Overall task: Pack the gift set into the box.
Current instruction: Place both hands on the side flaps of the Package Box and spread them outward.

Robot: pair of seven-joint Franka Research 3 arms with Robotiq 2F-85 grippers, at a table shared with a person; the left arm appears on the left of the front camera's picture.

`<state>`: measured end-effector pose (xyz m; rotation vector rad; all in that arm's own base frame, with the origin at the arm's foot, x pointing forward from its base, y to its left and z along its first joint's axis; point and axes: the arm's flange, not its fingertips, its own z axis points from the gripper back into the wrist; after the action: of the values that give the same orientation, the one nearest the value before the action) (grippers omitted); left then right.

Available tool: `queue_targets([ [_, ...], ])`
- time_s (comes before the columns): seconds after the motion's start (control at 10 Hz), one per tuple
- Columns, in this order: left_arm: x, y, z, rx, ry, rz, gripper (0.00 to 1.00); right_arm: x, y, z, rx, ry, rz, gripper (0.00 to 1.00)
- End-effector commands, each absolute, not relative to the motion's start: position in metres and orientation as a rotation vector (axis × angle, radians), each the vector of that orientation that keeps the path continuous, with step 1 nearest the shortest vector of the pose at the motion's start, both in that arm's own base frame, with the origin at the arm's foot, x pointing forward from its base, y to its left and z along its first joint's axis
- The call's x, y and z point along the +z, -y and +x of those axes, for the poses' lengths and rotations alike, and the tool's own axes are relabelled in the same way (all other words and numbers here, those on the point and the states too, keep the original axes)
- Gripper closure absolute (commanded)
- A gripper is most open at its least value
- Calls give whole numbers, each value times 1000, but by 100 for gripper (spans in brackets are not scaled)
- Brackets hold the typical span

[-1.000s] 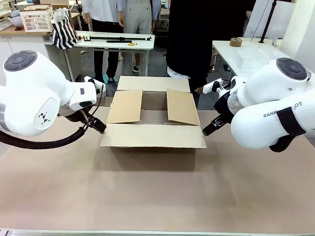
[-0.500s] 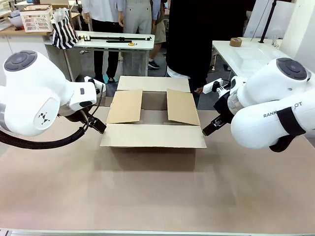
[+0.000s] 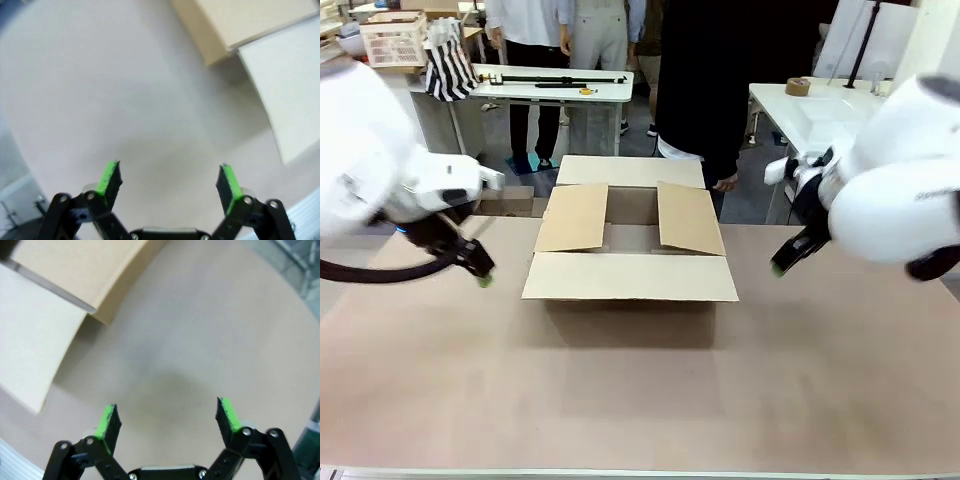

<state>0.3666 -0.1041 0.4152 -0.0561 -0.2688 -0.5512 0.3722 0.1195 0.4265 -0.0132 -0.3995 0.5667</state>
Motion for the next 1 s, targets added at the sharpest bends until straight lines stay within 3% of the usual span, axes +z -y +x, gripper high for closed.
queue_targets([
  [0.0,477,69,300,-548,522,-222,0,481,-99,301,481,630,191,0],
  [0.2,511,78,289,-557,844,-343,0,516,-105,272,432,793,334,0],
  [0.3,513,82,295,-460,942,-262,0,508,-112,274,390,806,143,0],
  [0.4,551,74,319,-500,649,-263,0,552,-107,318,427,694,265,0],
  [0.5,551,74,319,-500,649,-263,0,552,-107,318,427,694,265,0],
  [0.6,582,73,311,-466,816,-286,0,575,-111,301,418,771,267,0],
  [0.8,591,73,312,-666,722,-858,0,584,-72,310,242,619,934,0],
  [0.9,588,60,315,-676,657,-1066,0,592,-54,311,64,424,1177,0],
])
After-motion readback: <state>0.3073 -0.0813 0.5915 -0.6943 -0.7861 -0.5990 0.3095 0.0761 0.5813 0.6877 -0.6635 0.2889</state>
